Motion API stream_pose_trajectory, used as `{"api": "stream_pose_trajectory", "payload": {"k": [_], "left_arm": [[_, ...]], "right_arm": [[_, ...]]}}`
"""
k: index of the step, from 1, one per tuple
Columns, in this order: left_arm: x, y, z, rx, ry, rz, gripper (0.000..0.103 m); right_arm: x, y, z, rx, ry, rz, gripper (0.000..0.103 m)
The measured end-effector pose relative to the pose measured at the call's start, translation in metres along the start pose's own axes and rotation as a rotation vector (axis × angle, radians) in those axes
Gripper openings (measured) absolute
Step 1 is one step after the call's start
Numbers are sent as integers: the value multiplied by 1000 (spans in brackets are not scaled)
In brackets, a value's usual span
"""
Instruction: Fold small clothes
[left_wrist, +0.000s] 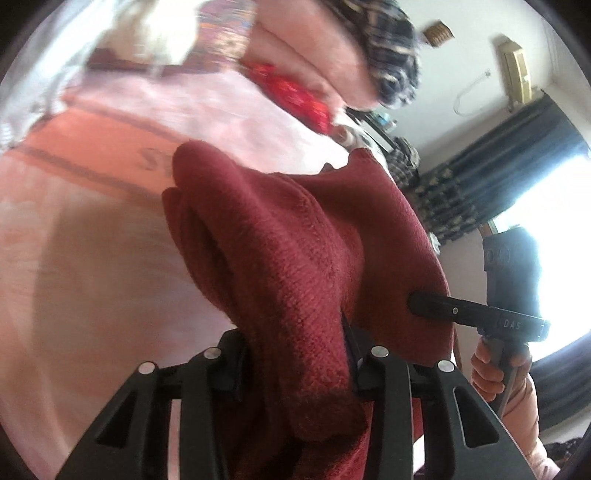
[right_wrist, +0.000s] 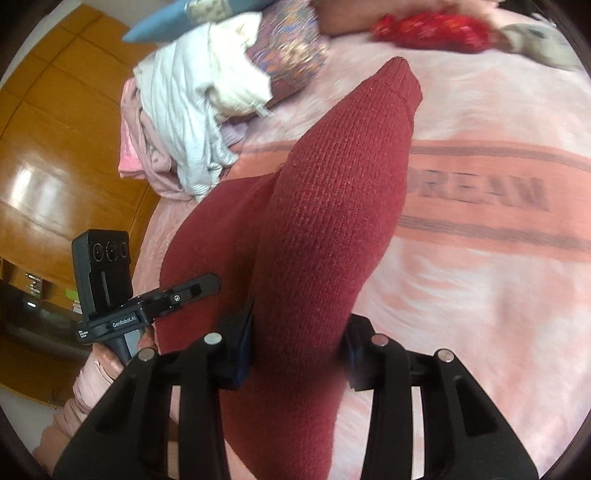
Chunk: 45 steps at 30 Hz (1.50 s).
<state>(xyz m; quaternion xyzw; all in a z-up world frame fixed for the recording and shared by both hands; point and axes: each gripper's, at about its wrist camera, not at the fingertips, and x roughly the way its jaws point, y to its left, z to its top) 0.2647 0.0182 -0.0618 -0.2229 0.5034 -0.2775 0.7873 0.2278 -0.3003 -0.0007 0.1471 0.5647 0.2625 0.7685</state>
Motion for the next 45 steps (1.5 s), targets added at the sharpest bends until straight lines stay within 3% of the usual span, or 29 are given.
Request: {"api": "stream_pose_trajectory", "payload": {"k": [7, 16, 24, 28, 31, 33, 38, 43, 45], "left_arm": [[45, -84, -22, 20, 54, 7, 39], [83, -138, -59, 128, 33, 105, 39], [116, -134, -111, 144, 7, 191, 40], [127, -127, -140, 183, -57, 277, 50], [125, -120, -149, 181, -90, 299, 57], [124, -115, -147, 147, -85, 284, 61], [107, -108, -155, 17, -34, 247, 64], [100, -105, -178, 23, 0, 257, 68], [98, -102, -185, 14, 0, 264, 69]], "right_arm": [[-63, -52, -38, 47, -44, -14, 37], [-84, -111, -71, 100, -56, -7, 37], [-54, -170, -95, 153, 12, -6, 39], [-45, -187, -109, 151, 17, 6, 44], [-47, -190, -117, 175, 12, 19, 52], [-53, -185, -123, 167, 0, -14, 66], [-72, -184, -156, 195, 13, 49, 74], [-66, -192, -195, 208, 90, 48, 72], [-63, -190, -206, 181, 108, 28, 58]]}}
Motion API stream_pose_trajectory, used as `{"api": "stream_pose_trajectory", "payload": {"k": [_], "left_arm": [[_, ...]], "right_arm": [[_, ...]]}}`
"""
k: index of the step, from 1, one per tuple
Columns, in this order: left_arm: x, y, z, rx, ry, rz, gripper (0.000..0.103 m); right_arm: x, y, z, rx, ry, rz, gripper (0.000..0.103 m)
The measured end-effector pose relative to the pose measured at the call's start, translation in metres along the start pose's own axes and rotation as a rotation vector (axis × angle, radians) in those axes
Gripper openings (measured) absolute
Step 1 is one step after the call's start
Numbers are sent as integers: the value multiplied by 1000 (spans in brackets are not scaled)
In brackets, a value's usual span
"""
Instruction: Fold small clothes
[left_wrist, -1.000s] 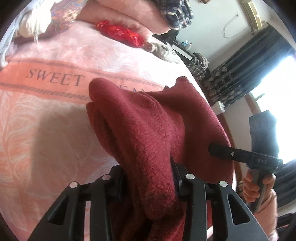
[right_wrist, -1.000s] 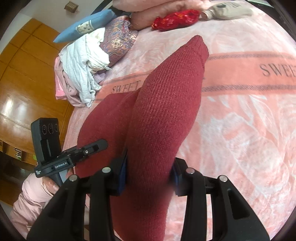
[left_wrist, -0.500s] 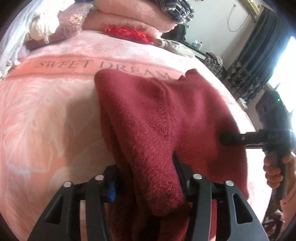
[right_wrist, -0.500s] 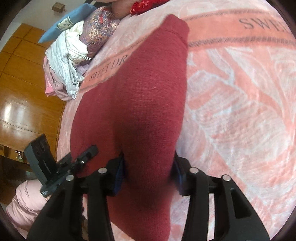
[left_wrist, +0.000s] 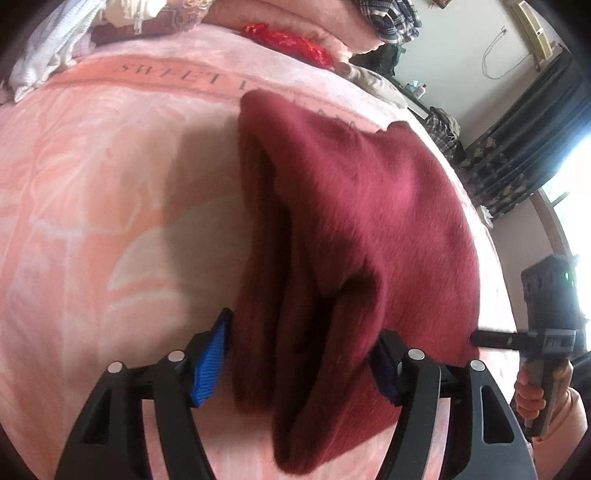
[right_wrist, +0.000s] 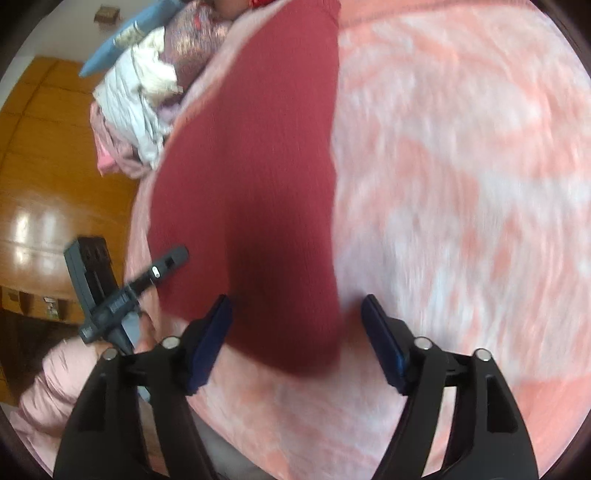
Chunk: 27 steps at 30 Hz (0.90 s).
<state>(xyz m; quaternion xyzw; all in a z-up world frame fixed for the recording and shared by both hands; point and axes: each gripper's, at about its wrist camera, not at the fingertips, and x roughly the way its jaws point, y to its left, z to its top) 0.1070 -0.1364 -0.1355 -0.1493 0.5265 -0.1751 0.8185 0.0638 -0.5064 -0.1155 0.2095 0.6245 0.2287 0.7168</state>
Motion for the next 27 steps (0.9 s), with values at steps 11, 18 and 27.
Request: {"api": "stream_pose_trajectory", "payload": {"k": [11, 18, 27], "left_arm": [[-14, -9, -16, 19, 6, 46, 45], [-2, -1, -32, 84, -14, 79, 57], [-12, -2, -42, 57, -45, 127, 75]], "right_arm": [[-28, 24, -20, -77, -72, 0, 21], [9, -9, -26, 27, -18, -42, 23], [18, 27, -27, 29, -14, -168, 56]]}}
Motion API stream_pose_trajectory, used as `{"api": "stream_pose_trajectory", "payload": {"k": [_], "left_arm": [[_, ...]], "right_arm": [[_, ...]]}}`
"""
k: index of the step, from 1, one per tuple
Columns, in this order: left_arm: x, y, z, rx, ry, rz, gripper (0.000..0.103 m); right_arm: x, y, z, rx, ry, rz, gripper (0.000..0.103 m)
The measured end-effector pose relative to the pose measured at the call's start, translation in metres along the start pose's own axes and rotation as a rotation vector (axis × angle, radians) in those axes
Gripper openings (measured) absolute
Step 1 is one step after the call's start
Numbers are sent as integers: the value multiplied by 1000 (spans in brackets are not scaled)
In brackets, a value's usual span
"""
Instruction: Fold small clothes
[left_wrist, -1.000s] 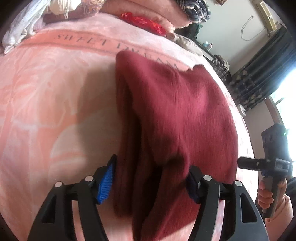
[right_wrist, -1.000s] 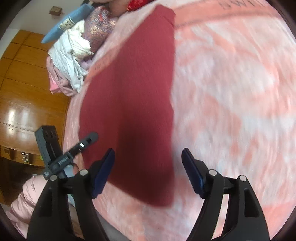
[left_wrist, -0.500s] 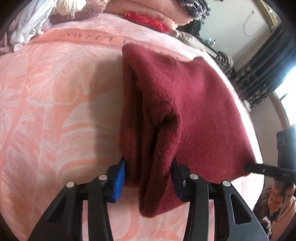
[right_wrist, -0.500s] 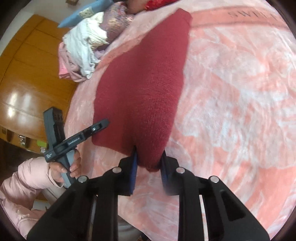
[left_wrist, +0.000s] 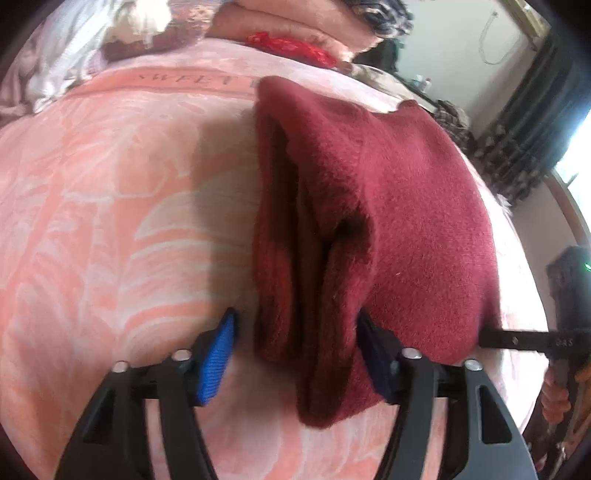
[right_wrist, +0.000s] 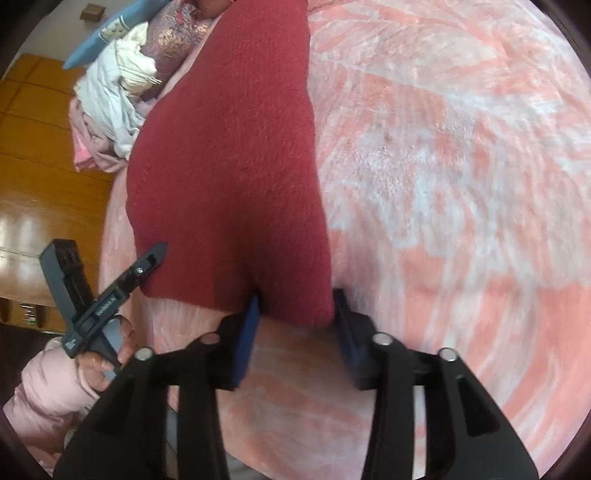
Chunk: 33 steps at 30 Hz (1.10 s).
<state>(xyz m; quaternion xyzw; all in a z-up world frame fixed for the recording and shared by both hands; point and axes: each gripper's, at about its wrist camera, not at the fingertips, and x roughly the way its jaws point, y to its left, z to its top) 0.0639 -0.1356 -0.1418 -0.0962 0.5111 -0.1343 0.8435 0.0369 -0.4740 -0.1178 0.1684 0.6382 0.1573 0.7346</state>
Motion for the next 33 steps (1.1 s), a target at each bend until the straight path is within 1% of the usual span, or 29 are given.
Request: {"api": "stream_pose_trajectory", "payload": {"k": [1, 2, 3, 4, 6, 7, 9, 10, 12, 13, 14, 15, 17, 18, 21, 24, 26, 27, 28, 30, 33], "left_arm": [[-5, 1, -4, -18, 9, 33, 81], [-10, 1, -10, -26, 22, 50, 84], [-12, 5, -13, -29, 37, 67, 87], [-16, 7, -19, -29, 57, 81, 88], [-25, 12, -26, -32, 66, 85, 89], [-31, 14, -31, -33, 67, 93, 92], [-39, 17, -37, -39, 84, 136, 93], [-43, 19, -41, -43, 103, 151, 93], [-49, 21, -47, -46, 115, 169, 93], [-56, 20, -51, -38, 106, 187, 93], [-61, 20, -52, -29, 95, 191, 93], [-67, 18, -54, -16, 83, 191, 94], [-81, 11, -57, 20, 57, 193, 97], [-88, 8, -56, 34, 46, 195, 98], [-110, -2, -52, 51, 8, 171, 98], [-127, -11, -42, 68, -21, 168, 98], [-140, -17, -37, 81, -68, 183, 99], [-148, -20, -37, 86, -101, 194, 99], [-152, -23, -35, 90, -117, 201, 99], [-157, -28, -34, 95, -132, 210, 99], [-161, -32, -36, 94, -135, 209, 99]], "right_arm": [[-2, 7, -2, -19, 9, -40, 62], [-4, 12, -6, -33, 16, -84, 69], [-5, 19, -13, -43, 32, -155, 70], [-6, 22, -17, -47, 47, -192, 70], [-10, 28, -30, -38, 75, -271, 70], [-13, 31, -33, -29, 81, -284, 70], [-22, 42, -42, -36, 77, -307, 71], [-30, 50, -46, -58, 61, -348, 72], [-47, 64, -50, -79, 6, -384, 79], [-61, 70, -52, -74, -39, -390, 80], [-71, 75, -53, -67, -75, -393, 83], [-87, 82, -55, -59, -131, -395, 87], [-110, 86, -62, -68, -219, -376, 88], [-125, 95, -67, -82, -286, -368, 90], [-148, 112, -80, -128, -387, -372, 91], [-152, 119, -87, -167, -401, -390, 91], [-147, 125, -90, -204, -402, -408, 91], [-146, 128, -92, -211, -404, -415, 91], [-145, 131, -93, -213, -407, -415, 91], [-147, 138, -99, -209, -415, -387, 91], [-150, 149, -106, -189, -435, -314, 91]]}}
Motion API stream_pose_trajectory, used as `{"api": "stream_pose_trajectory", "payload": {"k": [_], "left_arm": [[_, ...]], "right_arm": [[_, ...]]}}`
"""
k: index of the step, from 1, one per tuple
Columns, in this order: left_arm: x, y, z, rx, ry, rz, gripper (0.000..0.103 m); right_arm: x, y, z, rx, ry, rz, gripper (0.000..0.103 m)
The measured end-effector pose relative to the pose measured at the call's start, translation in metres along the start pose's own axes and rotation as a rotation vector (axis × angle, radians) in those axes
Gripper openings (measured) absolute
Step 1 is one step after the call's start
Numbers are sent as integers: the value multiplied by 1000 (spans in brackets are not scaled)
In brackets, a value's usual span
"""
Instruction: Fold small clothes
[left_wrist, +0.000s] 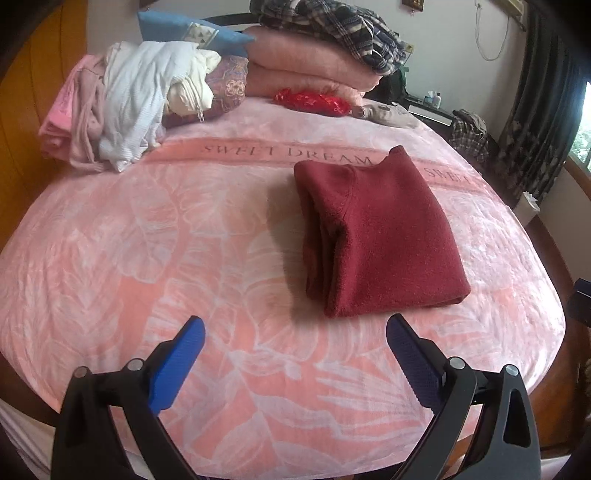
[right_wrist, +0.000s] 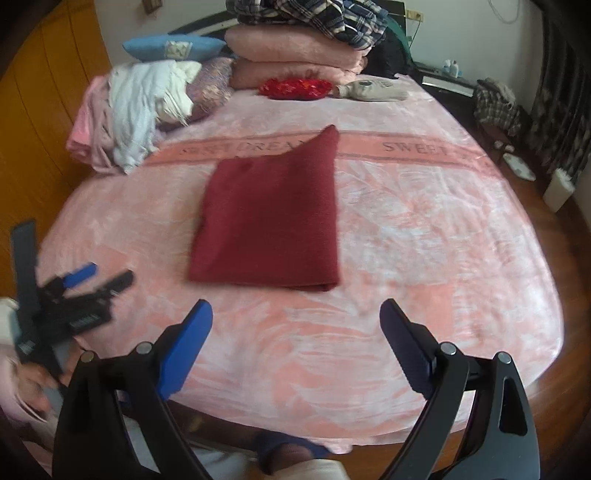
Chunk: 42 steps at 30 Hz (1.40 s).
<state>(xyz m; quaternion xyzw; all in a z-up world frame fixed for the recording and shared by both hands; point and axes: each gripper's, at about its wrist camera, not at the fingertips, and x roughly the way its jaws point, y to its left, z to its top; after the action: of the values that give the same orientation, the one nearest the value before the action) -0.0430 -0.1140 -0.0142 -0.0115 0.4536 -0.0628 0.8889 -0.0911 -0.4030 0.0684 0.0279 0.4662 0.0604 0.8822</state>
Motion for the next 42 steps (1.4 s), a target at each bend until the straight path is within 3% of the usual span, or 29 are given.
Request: {"api": "stream_pose_trajectory", "payload": {"k": [12, 42], "left_arm": [[-24, -8, 4, 19, -79, -9, 99], [-11, -14, -6, 65, -37, 31, 99]], "right_arm": [[6, 15, -8, -1, 17, 50, 91], [13, 28, -14, -35, 62, 69, 92]]}}
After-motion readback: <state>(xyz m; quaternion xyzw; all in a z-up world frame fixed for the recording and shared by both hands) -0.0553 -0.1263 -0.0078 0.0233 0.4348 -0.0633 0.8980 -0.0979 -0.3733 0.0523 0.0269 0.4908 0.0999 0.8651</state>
